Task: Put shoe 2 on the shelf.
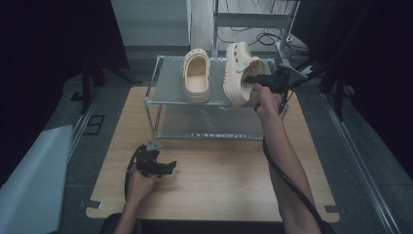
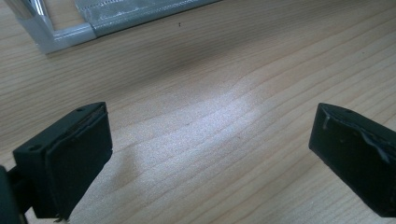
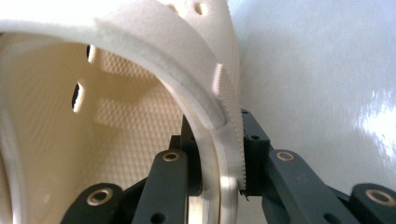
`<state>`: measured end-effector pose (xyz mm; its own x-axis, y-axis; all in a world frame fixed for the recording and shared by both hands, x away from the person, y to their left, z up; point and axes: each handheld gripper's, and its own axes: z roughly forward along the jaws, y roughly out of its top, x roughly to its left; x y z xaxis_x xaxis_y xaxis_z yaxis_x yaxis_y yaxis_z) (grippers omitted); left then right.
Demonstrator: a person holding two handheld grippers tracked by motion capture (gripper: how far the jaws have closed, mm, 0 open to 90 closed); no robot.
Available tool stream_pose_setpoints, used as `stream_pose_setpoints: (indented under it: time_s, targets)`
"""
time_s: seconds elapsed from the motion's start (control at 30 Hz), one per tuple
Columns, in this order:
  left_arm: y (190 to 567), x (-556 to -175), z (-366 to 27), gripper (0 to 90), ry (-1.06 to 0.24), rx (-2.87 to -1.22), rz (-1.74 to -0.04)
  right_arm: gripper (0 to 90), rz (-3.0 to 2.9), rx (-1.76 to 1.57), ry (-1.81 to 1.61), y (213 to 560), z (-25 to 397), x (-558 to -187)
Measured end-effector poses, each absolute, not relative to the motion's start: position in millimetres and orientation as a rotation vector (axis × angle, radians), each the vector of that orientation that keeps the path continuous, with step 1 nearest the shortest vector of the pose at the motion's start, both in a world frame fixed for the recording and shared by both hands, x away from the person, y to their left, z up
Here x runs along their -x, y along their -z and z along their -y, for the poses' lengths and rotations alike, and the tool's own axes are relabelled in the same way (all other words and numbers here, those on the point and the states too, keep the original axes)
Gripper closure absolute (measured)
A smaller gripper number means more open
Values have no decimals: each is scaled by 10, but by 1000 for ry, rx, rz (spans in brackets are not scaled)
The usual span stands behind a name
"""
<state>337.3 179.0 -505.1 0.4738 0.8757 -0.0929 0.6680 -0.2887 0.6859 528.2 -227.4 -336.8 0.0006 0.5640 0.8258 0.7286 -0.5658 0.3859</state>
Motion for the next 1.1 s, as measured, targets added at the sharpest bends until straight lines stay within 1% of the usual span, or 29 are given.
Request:
stream_pose_setpoints:
  time_s: [0.2,0.37,0.4,0.5,0.57,0.63,0.67,0.8,0.9,1.1]
  targets:
    - [5053,-3376,-1783,0,-397,-2056,-1272,762,1439,2150,1596,3352,2199,-5378]
    - [5060,-3381,-1775,0,-396,-2057,-1272,735,1475,2148,1599,3344,2172,-5408]
    - [5060,-3381,-1772,0,-394,-2059,-1270,710,1472,2136,1600,3347,2163,-5419]
    - [5061,-3380,-1760,0,-393,-2060,-1269,689,1473,2125,1602,3350,2151,-5428]
    - [5060,-3381,-1759,0,-394,-2062,-1267,654,1478,2111,1603,3355,2130,-5440]
    - [5062,-3382,-1765,0,-392,-2062,-1269,580,1465,2104,1608,3376,2093,-5459]
    - [5062,-3382,-1765,0,-392,-2062,-1269,580,1465,2104,1608,3376,2093,-5459]
    - [5061,-3382,-1774,0,-390,-2057,-1273,449,1492,2103,1598,3452,2008,-5490]
    - [5061,-3382,-1776,0,-388,-2057,-1273,459,1496,2090,1605,3446,1980,-5497]
    - [5058,-3384,-1768,0,-393,-2063,-1269,393,1608,2084,1561,3388,1859,-5507]
